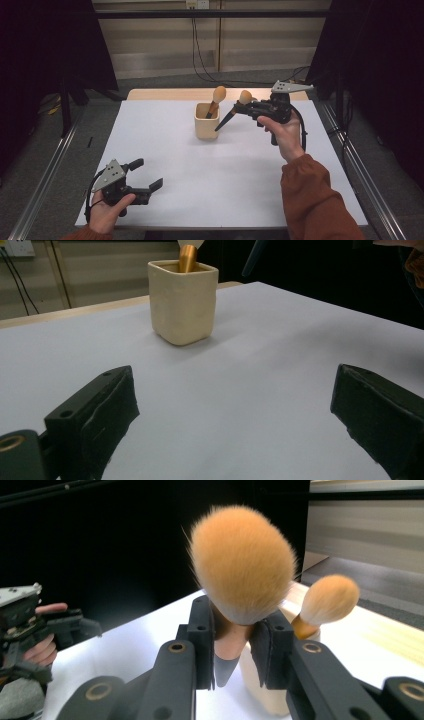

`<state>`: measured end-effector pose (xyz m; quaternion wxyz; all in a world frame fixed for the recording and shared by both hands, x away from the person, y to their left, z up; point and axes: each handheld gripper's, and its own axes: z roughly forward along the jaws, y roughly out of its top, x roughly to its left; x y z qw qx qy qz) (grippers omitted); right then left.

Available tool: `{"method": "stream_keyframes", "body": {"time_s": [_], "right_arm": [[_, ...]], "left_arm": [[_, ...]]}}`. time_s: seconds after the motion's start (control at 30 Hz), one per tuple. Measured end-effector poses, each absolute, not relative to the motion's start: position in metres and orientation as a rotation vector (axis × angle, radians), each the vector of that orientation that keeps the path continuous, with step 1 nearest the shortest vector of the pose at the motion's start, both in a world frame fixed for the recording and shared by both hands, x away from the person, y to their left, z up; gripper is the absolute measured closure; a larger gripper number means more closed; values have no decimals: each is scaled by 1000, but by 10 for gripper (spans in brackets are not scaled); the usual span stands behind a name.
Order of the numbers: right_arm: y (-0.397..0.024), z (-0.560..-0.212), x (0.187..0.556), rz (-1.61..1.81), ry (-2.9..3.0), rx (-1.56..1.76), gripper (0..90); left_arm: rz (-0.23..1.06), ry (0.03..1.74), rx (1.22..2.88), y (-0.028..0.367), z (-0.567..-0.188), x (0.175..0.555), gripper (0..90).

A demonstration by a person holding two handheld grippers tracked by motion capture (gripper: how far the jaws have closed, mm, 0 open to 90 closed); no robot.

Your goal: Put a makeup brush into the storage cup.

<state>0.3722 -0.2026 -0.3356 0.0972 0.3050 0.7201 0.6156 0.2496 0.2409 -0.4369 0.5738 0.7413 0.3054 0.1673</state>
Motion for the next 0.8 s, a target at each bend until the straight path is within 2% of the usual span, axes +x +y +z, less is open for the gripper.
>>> {"method": "stream_keyframes", "body": {"time_s": [0.8], "right_arm": [[-189,-321,404,1754,2098,936,729]], "left_arm": [[400,720,1740,244,-437,251,38]]}}
